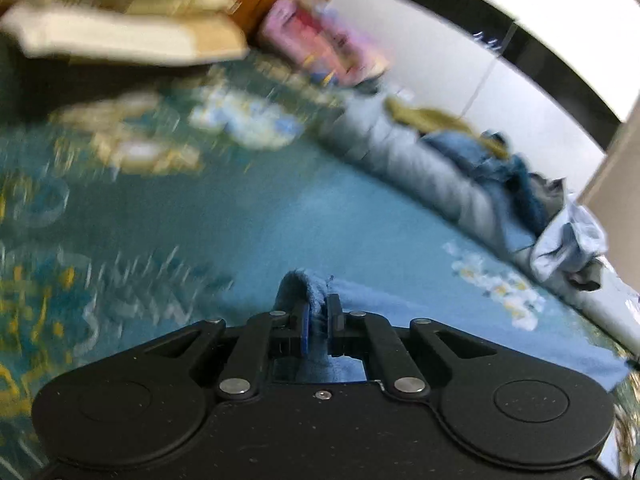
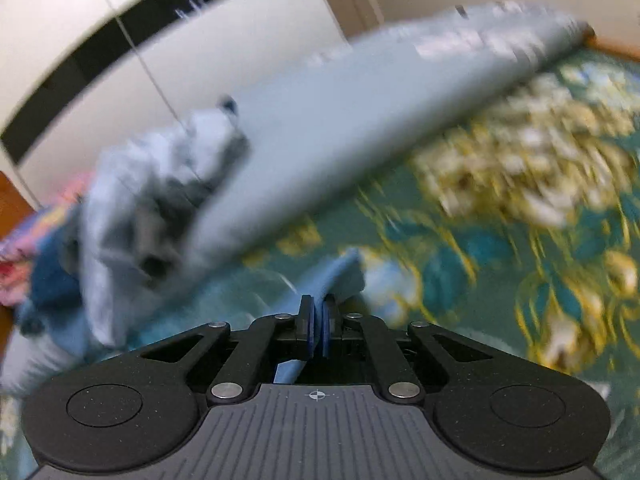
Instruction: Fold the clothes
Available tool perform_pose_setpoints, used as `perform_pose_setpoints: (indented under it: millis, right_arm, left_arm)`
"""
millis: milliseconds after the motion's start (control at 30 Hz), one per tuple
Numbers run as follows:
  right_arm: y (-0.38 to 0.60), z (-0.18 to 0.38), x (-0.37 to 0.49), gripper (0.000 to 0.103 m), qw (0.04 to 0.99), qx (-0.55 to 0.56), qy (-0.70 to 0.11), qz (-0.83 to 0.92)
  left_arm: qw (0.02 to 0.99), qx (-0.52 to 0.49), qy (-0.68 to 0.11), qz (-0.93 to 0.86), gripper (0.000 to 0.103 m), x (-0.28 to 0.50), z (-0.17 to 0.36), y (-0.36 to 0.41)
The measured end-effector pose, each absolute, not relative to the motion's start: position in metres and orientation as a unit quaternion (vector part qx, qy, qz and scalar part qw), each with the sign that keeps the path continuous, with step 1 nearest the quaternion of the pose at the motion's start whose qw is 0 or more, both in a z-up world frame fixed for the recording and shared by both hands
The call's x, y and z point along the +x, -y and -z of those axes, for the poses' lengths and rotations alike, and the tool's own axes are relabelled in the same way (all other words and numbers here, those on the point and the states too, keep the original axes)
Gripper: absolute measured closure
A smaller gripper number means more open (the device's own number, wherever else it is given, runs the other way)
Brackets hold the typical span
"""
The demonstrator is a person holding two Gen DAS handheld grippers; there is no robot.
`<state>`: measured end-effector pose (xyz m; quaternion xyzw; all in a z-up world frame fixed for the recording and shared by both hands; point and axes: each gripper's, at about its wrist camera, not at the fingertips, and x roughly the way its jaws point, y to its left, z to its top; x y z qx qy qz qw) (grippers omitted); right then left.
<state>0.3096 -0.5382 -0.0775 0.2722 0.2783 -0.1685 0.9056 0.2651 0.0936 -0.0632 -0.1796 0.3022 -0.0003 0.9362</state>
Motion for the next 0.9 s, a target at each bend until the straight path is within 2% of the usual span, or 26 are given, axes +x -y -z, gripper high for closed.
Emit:
perform_pose_setpoints:
  millis: [167, 267, 300, 367, 433, 467, 600, 700, 900]
  right_arm:
    - [0.545, 0.093, 0.314, 0.100, 0.868, 0.297, -0.341, 0.205]
    - [0.552, 0.083, 0.299, 0.090, 0.861, 0.330, -0.325, 0.211]
    - [0.553, 0.073, 0.292, 0.088, 0.863, 0.328, -0.318, 0.214]
    - [0.552, 0.052, 0.273, 0.088, 0.873, 0.319, -0.300, 0.214]
    - [0.546, 0.037, 0.249, 0.086, 0.883, 0.320, -0.282, 0.198]
    - [0.541, 0.032, 0.232, 0.086, 0.888, 0.319, -0.274, 0.188]
    - [0.517, 0.031, 0.145, 0.081, 0.900, 0.304, -0.264, 0.166]
    - [0.507, 0.046, 0.081, 0.081, 0.893, 0.292, -0.286, 0.188]
    - [0.499, 0.074, -0.028, 0.080, 0.869, 0.325, -0.290, 0.233]
  left_arm:
    - [0.913, -0.178, -0.365, -0.023, 0.095, 0.275, 0.079, -0.094]
    - [0.910, -0.196, -0.364, -0.021, 0.083, 0.265, 0.073, -0.105]
    - [0.912, -0.193, -0.361, -0.024, 0.076, 0.258, 0.069, -0.108]
    - [0.915, -0.188, -0.355, -0.029, 0.069, 0.244, 0.059, -0.114]
    - [0.918, -0.192, -0.346, -0.032, 0.056, 0.227, 0.051, -0.121]
    - [0.918, -0.202, -0.339, -0.032, 0.054, 0.214, 0.049, -0.125]
    - [0.912, -0.235, -0.336, -0.025, 0.051, 0.157, 0.050, -0.138]
    - [0.898, -0.257, -0.357, -0.012, 0.050, 0.129, 0.057, -0.147]
    - [0.884, -0.287, -0.369, 0.004, 0.049, 0.093, 0.062, -0.149]
